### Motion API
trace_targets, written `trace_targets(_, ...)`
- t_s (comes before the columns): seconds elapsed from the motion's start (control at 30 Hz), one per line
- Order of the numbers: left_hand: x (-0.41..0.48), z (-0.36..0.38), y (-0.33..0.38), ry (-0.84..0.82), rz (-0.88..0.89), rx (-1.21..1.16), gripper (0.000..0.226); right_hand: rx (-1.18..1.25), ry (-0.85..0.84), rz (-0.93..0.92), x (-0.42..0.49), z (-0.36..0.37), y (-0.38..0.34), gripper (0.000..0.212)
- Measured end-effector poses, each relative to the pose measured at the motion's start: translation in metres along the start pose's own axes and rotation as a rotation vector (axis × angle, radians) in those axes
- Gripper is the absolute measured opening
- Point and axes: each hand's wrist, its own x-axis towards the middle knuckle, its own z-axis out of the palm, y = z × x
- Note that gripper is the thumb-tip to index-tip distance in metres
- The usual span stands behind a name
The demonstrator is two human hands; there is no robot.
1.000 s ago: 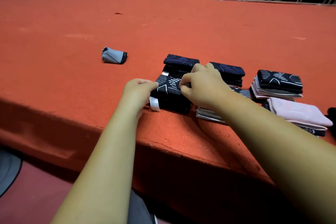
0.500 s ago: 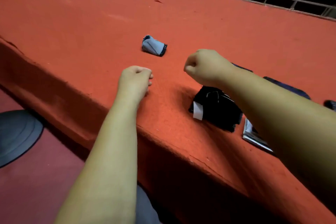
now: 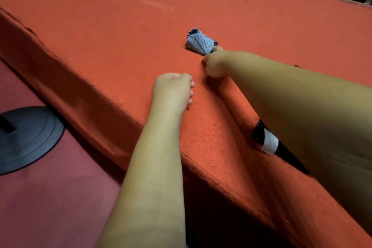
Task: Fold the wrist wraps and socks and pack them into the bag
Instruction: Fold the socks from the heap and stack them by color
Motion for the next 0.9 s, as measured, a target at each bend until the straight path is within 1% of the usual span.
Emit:
trace_targets(0.07, 0.001, 0.001, 0.001, -0.004, -0.011, 0.0, 0.019, -0.025, 0.017, 0.051, 0.013, 0.003, 0.0, 0.077)
trace_targets(0.17, 0.006, 0.001, 0.001, -0.017, -0.028, -0.004, 0.02, -0.048, 0.012, 0.019, 0.022, 0.008, -0.001, 0.069)
trace_targets(0.23, 0.004, 0.001, 0.002, -0.022, -0.033, -0.01, 0.019, -0.078, 0.039, -0.011, 0.029, 0.01, -0.002, 0.069)
trace_targets(0.3, 0.005, 0.0, 0.001, -0.031, -0.033, -0.004, 0.018, -0.029, 0.055, -0.015, 0.054, 0.017, 0.007, 0.071)
trace_targets(0.33, 0.005, 0.0, 0.001, -0.032, -0.038, -0.005, 0.017, -0.006, 0.042, 0.0, 0.043, 0.013, 0.006, 0.064)
trace_targets(0.4, 0.001, -0.001, 0.003, -0.018, -0.028, 0.002, 0.017, 0.035, 0.039, -0.01, 0.006, -0.003, -0.001, 0.04)
trace_targets(0.43, -0.007, 0.0, 0.007, -0.016, -0.009, 0.012, 0.019, 0.056, 0.079, -0.037, -0.009, -0.01, -0.001, 0.031)
trace_targets(0.47, -0.011, 0.001, 0.009, -0.028, 0.01, 0.03, 0.021, 0.103, 0.139, -0.071, -0.021, -0.017, -0.001, 0.028)
trace_targets(0.57, -0.032, 0.005, 0.015, -0.013, 0.137, 0.077, 0.034, 0.316, 0.264, -0.114, -0.054, -0.031, 0.012, 0.037)
trace_targets(0.6, -0.034, 0.004, 0.015, 0.006, 0.158, 0.116, 0.031, 0.391, 0.298, -0.132, -0.068, -0.035, 0.016, 0.035)
trace_targets(0.67, -0.034, 0.001, 0.015, 0.044, 0.276, 0.203, 0.014, 0.514, 0.348, -0.174, -0.1, -0.037, 0.028, 0.029)
trace_targets(0.7, -0.038, -0.002, 0.017, 0.036, 0.315, 0.22, 0.014, 0.576, 0.359, -0.203, -0.116, -0.036, 0.035, 0.026)
trace_targets(0.8, -0.053, -0.009, 0.026, -0.05, 0.429, 0.218, 0.021, 0.74, 0.384, -0.273, -0.169, -0.029, 0.047, 0.017)
trace_targets(0.9, -0.081, -0.011, 0.034, -0.206, 0.512, 0.28, 0.015, 0.846, 0.399, -0.285, -0.213, -0.018, 0.06, 0.011)
